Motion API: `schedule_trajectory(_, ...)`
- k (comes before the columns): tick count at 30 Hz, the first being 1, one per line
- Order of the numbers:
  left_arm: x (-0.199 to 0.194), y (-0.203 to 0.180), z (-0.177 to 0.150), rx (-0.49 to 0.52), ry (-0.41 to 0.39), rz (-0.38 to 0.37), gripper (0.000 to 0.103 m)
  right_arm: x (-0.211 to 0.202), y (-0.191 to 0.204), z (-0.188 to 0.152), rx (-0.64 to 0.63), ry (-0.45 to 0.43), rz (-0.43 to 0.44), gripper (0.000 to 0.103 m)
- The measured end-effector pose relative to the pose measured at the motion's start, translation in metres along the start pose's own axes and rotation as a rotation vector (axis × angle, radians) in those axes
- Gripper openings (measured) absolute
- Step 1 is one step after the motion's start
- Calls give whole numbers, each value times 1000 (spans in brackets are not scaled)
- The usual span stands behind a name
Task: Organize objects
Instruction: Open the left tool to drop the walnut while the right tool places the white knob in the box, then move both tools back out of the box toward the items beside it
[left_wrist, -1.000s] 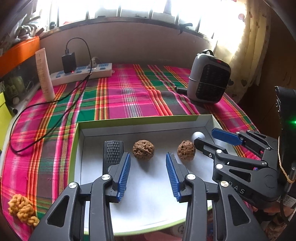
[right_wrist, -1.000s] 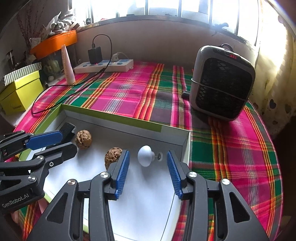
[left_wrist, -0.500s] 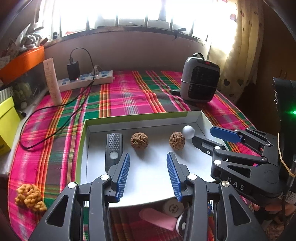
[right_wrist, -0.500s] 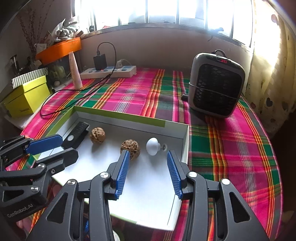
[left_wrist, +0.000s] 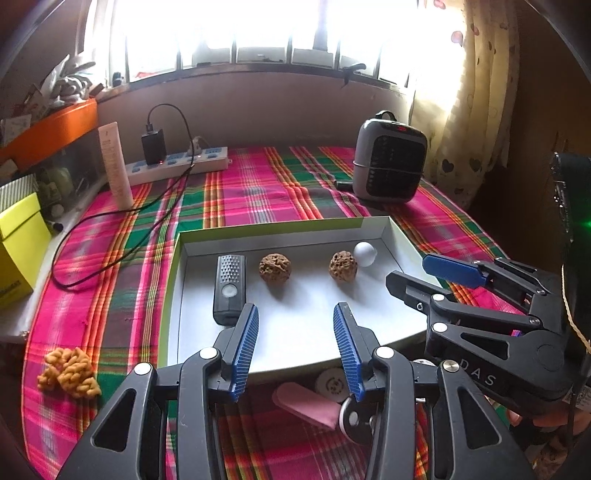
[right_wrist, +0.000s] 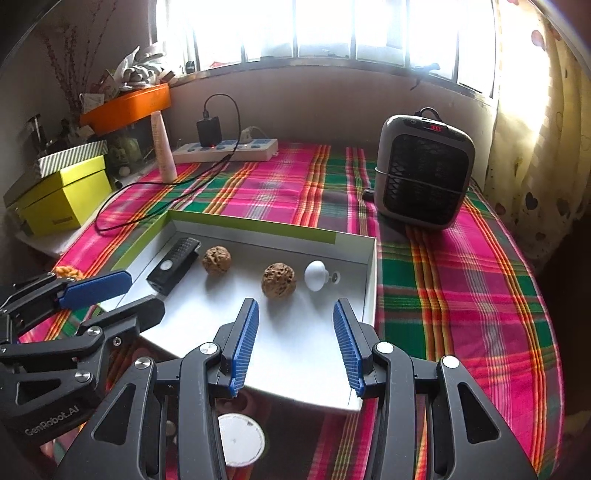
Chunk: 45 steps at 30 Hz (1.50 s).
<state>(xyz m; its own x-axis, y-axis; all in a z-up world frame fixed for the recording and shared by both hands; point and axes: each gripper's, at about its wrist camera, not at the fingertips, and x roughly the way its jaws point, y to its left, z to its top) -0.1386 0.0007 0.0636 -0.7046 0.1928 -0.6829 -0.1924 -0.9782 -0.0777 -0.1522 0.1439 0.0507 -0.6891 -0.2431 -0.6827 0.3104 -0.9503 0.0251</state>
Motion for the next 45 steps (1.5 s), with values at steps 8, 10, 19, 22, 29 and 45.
schedule_trajectory(8,-11,-3,-10,3,-5,-1,42,-15,4,-10,8,-18,13,44)
schedule_trajectory(10,-14,-3,-12,1,-5,1,42,-17,5,-12,13,-20,12,44)
schedule_trajectory(19,-22,-6,-22,7,-3,4,42,-26,9,-23,16,-21,14,44)
schedule_trajectory(22,-25,-6,-24,5,-6,4,42,-30,10,-26,14,-25,14,44)
schedule_trajectory(29,-31,-8,-30,5,-5,7,43,-37,12,-32,17,-31,23,44)
schedule_trajectory(45,-36,-1,-54,-35,21,-19,44,-45,12,-58,37,-10,37,44)
